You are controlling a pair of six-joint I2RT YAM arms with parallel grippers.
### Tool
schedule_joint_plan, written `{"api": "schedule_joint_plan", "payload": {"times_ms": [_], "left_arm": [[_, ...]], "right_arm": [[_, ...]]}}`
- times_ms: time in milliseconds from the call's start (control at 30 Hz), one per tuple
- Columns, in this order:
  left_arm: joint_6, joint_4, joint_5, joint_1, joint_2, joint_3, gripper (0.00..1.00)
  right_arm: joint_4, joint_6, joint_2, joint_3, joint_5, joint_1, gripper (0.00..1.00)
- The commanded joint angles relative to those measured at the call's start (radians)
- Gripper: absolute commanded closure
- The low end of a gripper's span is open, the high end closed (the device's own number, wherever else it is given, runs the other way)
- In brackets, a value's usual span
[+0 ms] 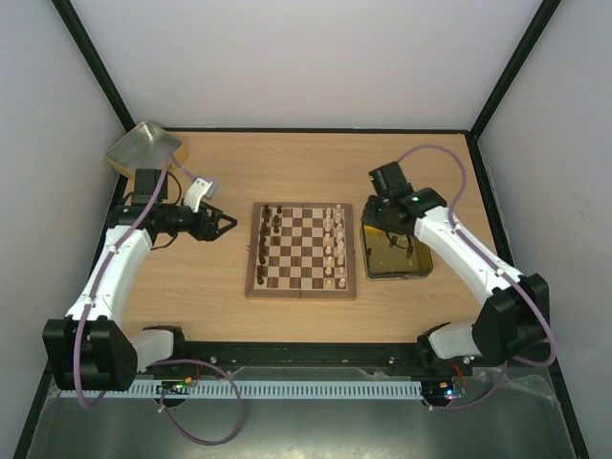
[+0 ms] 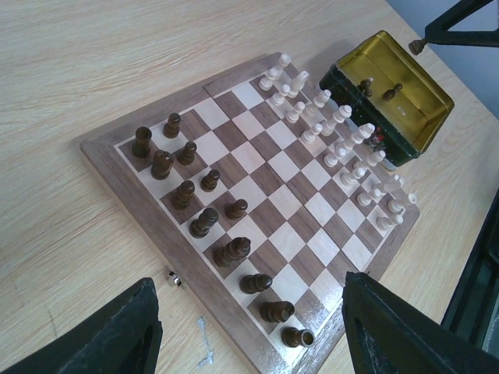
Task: Set up the chess pieces on the board
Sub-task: Place the chess piece on the chessboard.
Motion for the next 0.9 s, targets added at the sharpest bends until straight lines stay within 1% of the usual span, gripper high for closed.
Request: {"api": "schedule_joint_plan", "payload": {"times_ms": [0,67,133,300,467,533,867], "left_arm": [[-0.009,0.025,-0.022,-0.003,-0.004,-0.021,0.36],[-0.018,0.030,-0.047,-0.002,0.000,-0.019,0.36],[-0.036,0.047,-0.081,0.007,-0.006,-0.020,0.36],[-0.080,0.087,-0.123,0.072,-0.026,-0.022,0.33],[-0.098,0.081,-0.103,0.146,-0.022,-0.019,0.30],[-0.098,0.076,-0.090,0.168,-0.023,-0.019,0.27],[-0.091,0.069,-0.072,0.187,-0.027,-0.025,0.25]], "right_arm": [[-0.098,-0.003,0.088,0.148,0.039,0.179,0.98],[-0.111,0.012,0.159,0.228,0.067,0.297,0.98],[-0.120,0.024,0.236,0.301,0.091,0.384,0.98],[-0.114,0.026,0.422,0.440,0.086,0.499,0.98],[-0.101,0.033,0.538,0.505,0.078,0.553,0.98],[-0.094,0.033,0.569,0.515,0.071,0.566,0.98],[-0.068,0.034,0.668,0.544,0.053,0.585,0.98]]}}
